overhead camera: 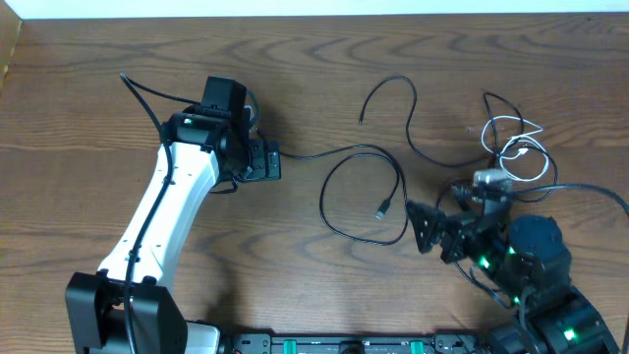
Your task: Untangle cables
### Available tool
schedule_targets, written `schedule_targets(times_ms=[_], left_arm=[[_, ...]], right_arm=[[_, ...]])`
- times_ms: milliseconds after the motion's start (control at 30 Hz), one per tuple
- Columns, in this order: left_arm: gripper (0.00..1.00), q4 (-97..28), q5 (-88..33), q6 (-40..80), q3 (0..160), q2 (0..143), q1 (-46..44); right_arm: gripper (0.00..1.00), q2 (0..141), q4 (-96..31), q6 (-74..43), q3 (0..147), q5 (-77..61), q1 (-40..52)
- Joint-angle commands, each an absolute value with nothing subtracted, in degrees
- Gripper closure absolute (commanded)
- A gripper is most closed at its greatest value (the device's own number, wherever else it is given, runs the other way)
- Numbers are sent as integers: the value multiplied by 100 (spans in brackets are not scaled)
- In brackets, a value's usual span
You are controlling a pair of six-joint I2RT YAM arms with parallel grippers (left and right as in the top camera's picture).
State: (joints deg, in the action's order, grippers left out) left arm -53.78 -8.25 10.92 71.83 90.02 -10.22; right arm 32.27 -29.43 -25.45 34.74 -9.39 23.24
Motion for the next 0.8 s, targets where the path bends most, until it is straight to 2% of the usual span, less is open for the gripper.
schedule_targets(times_ms=[0, 400, 567, 767], left_arm=[[3, -5393, -788, 1107, 7157, 9024, -1004], [3, -5393, -788, 1107, 7157, 9024, -1004], [3, -5393, -788, 1107, 7157, 9024, -1004], [3, -5393, -788, 1107, 7157, 9024, -1004]], right_arm=[[1, 3170, -3280, -2565, 3485, -939, 2287], [1, 3153, -5127, -2565, 3465, -939, 2287], [1, 2414, -5747, -2565, 3371, -939, 2285], [1, 1151, -5649, -2565, 3369, -939, 2285]])
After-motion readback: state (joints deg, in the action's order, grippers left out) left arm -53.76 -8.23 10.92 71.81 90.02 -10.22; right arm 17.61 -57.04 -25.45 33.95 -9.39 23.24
